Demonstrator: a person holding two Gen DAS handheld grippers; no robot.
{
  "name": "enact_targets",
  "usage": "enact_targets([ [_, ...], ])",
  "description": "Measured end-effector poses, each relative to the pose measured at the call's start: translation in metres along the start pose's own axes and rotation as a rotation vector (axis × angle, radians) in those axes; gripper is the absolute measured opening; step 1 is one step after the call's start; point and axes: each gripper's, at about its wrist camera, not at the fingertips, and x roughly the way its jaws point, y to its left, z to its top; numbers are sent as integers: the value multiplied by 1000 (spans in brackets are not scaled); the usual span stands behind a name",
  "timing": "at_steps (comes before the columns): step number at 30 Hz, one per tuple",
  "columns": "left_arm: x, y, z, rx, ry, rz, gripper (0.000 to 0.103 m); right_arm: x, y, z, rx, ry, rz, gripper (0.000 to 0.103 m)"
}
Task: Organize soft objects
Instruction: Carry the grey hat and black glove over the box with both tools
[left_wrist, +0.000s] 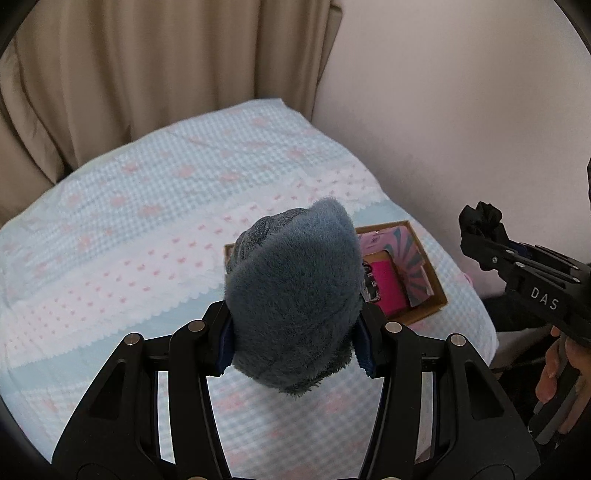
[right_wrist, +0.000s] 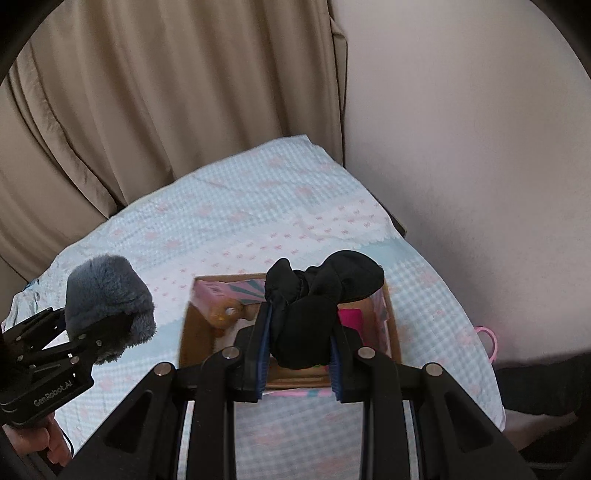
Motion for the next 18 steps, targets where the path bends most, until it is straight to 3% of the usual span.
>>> enact_targets([
  [8,87,-15,10,-13,90,60,49,79,-45,6,15,111,34,24],
  [14,150,-13,8,-23,187,59,49,129,-65,3,56,179,42,24],
  [18,170,-15,5,-10,218,71,51,154,-71,5,60,219,45,24],
])
